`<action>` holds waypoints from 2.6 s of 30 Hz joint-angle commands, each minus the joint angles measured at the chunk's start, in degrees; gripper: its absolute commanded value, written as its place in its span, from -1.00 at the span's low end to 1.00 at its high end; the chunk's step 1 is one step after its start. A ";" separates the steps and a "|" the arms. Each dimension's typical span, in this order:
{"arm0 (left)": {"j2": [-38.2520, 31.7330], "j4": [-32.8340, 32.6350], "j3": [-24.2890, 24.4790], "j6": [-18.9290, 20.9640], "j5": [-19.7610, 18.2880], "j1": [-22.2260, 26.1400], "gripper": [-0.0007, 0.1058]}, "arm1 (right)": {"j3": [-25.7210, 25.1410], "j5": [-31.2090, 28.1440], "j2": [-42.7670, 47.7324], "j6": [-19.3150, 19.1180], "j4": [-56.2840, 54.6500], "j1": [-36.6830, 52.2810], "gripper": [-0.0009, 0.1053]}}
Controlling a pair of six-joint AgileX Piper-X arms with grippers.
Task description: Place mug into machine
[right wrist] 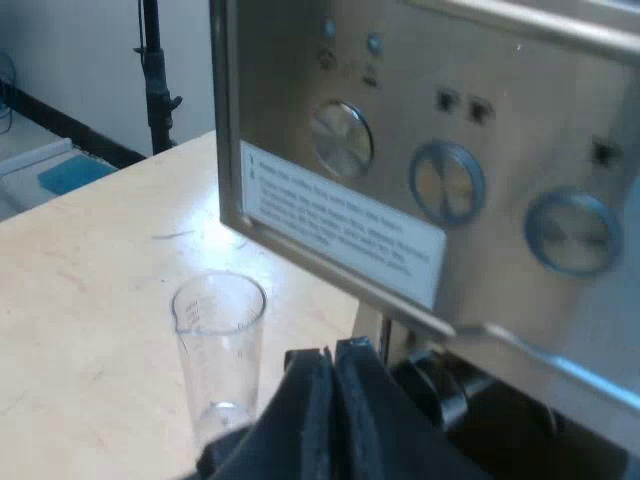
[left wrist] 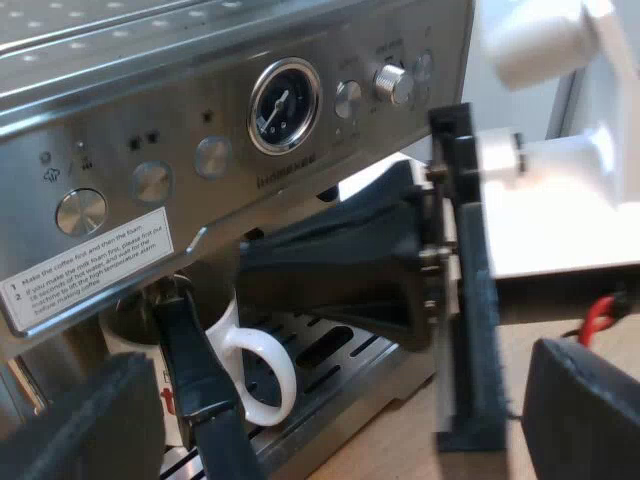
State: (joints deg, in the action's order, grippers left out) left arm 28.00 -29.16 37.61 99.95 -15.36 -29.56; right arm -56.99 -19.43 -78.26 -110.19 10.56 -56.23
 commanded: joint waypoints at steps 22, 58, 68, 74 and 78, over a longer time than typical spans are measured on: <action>-0.10 0.80 0.59 0.11 0.04 -0.26 0.51 | -2.83 -4.32 -2.27 1.21 4.25 4.10 -0.98; -0.10 0.80 0.59 0.11 0.04 -0.26 0.51 | -2.83 -6.58 -3.13 1.21 5.50 4.10 -0.98; -0.10 0.80 0.59 0.11 0.04 -0.26 0.51 | -2.83 -10.29 -3.99 1.21 9.76 4.10 -0.98; -0.10 0.80 0.59 0.11 0.04 -0.26 0.51 | -2.83 -13.88 -4.04 0.96 9.69 4.10 -0.98; -0.10 0.80 0.59 0.11 0.04 -0.26 0.51 | -2.83 -16.52 -4.04 0.79 9.69 4.10 -0.98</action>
State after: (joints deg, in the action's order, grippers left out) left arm 28.00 -29.16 37.61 99.95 -15.36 -29.56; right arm -59.17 -30.84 -82.31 -108.92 18.56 -53.18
